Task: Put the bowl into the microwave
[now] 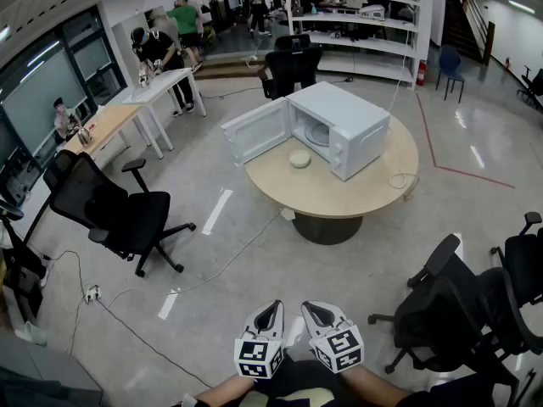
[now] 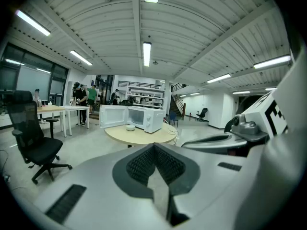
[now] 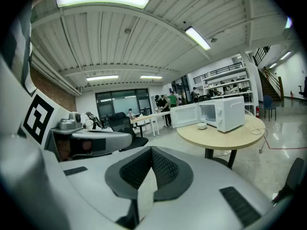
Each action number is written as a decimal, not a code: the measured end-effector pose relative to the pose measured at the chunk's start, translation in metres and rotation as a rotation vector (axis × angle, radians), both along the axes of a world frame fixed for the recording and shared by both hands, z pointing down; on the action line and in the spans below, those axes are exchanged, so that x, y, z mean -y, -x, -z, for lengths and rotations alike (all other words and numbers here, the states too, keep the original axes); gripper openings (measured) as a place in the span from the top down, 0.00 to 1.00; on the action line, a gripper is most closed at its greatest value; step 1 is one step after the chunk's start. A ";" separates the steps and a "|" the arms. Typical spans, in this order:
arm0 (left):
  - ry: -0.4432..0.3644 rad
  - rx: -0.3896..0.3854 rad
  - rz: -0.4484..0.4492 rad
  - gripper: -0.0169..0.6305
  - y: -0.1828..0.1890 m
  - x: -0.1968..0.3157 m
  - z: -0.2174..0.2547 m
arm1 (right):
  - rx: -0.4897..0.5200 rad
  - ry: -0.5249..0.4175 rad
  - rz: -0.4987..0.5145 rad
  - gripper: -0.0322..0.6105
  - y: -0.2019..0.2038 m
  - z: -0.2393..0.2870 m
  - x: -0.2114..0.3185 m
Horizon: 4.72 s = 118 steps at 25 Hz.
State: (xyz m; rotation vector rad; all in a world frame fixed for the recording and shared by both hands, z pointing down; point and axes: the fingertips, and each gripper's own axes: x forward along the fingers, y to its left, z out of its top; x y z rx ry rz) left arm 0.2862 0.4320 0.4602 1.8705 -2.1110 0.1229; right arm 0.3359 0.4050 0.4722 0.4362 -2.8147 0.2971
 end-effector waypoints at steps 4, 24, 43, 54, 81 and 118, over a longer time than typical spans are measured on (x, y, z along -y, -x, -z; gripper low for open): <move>-0.008 0.006 -0.007 0.90 0.034 0.011 0.007 | -0.002 0.002 -0.015 0.93 0.031 0.005 0.012; -0.080 0.013 -0.054 0.90 0.196 0.032 0.038 | -0.043 -0.042 -0.090 0.93 0.185 0.031 0.028; -0.063 -0.031 -0.026 0.90 0.258 0.023 0.020 | -0.089 -0.028 -0.092 0.93 0.243 0.016 0.025; -0.020 0.001 0.017 0.90 0.270 0.079 0.016 | -0.057 0.023 -0.052 0.93 0.259 0.010 0.086; 0.025 0.127 0.051 0.90 0.269 0.277 0.031 | 0.049 0.022 -0.016 0.93 0.256 0.023 0.293; 0.037 0.025 -0.146 0.90 0.373 0.422 0.004 | -0.055 0.060 -0.206 0.93 0.358 0.000 0.417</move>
